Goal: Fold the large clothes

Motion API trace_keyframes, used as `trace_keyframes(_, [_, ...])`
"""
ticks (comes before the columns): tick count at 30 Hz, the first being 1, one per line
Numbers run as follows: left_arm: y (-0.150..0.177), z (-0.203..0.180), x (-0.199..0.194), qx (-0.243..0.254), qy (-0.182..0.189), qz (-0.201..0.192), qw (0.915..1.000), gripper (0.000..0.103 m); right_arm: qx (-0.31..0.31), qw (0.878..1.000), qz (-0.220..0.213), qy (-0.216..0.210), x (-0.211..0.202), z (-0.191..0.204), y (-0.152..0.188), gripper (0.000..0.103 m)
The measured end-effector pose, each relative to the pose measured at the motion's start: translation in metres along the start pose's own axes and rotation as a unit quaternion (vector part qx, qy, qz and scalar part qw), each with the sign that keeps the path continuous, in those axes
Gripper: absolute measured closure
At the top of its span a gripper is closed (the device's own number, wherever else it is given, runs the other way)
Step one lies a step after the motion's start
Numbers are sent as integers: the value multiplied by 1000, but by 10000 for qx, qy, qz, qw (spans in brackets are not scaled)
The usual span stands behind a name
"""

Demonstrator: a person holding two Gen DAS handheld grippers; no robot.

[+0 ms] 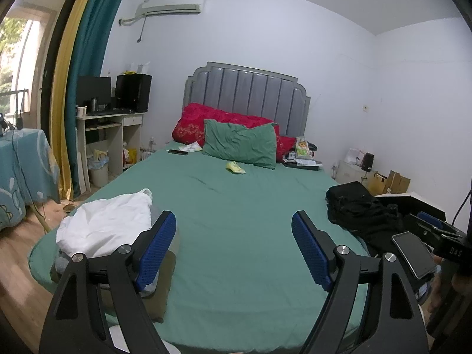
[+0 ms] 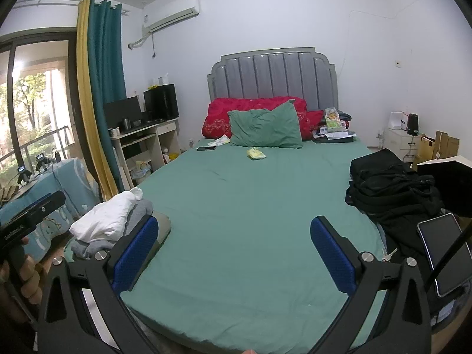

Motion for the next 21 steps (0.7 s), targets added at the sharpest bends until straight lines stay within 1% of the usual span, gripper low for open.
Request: trace_keyframes(21, [1, -5, 0, 12, 15, -2, 10000, 19, -6, 10000, 24, -14, 0, -3, -4, 1])
Point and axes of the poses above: each gripper's, at about its wrist camera, not at the fingertips, and x roughly the way its jaws point, z to its left, y to its underside, the point moved 5 cm from there along x, roughly the way its jaws point, and after that the axes turned 7 degrees about x, right-handed, at the moved point
